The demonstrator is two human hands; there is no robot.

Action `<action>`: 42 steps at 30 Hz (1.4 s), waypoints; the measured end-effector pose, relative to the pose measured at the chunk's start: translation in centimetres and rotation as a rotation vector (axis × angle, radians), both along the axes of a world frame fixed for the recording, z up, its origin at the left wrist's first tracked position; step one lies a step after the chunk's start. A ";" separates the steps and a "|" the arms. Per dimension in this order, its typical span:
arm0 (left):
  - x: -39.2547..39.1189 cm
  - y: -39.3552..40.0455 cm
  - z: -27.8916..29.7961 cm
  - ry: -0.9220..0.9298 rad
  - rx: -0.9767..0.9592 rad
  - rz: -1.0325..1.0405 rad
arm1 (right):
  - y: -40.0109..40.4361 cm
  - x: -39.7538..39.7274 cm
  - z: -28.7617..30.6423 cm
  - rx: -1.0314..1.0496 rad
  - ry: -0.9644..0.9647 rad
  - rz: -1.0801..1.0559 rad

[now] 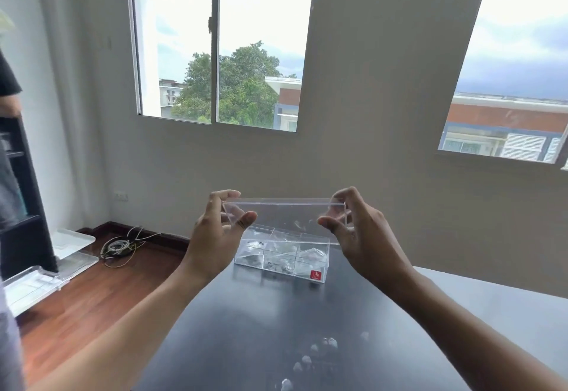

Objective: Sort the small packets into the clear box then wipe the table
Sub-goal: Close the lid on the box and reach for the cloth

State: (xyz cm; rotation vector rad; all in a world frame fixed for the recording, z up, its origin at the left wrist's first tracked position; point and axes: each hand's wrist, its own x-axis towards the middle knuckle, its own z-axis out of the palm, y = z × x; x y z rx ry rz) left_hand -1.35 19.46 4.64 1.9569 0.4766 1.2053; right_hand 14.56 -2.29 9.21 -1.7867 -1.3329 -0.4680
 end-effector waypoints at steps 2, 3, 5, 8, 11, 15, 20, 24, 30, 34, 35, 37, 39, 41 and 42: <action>1.5 0.5 -0.5 -0.034 -0.017 0.022 | 0.6 0.6 -0.4 -0.014 0.051 -0.036; 2.2 0.7 -0.6 -0.054 -0.018 0.050 | 0.9 0.9 -0.6 -0.050 0.077 -0.036; 3.6 1.1 -0.7 -0.097 -0.026 0.116 | 1.5 1.5 -1.4 -0.192 0.114 -0.038; 5.2 1.0 -1.3 -0.159 -0.008 0.157 | 2.7 2.2 -2.9 -0.344 0.072 -0.105; 5.9 0.8 -2.7 -0.223 -0.020 0.162 | 3.8 3.3 -3.7 -0.298 -0.044 -0.168; 5.9 1.8 -4.2 -0.138 0.046 0.078 | 4.5 4.4 -3.3 -0.315 -0.008 -0.138; 5.6 3.5 -5.0 0.068 0.138 0.050 | 5.8 7.1 -3.0 -0.428 0.169 -0.060; 6.0 3.9 -5.6 0.115 0.048 0.051 | 6.8 8.4 -3.8 -0.533 0.369 0.001; 6.3 4.6 -6.3 0.197 -0.061 0.072 | 7.5 8.2 -4.8 -0.629 0.436 0.033; 6.5 4.9 -6.5 0.243 -0.051 0.080 | 7.4 8.1 -5.0 -0.657 0.421 0.017; 6.6 4.9 -6.6 0.252 -0.061 0.079 | 7.3 8.1 -4.9 -0.660 0.435 0.018; 6.8 5.0 -6.7 0.283 -0.070 0.073 | 7.0 8.3 -4.9 -0.667 0.464 0.029; 6.9 5.1 -6.9 0.297 -0.061 0.063 | 6.9 8.4 -5.0 -0.665 0.473 0.038; 7.0 5.3 -6.9 0.304 -0.055 0.057 | 6.8 8.4 -5.1 -0.659 0.475 0.033; 7.0 5.3 -7.0 0.309 -0.051 0.056 | 6.8 8.4 -5.2 -0.658 0.475 0.028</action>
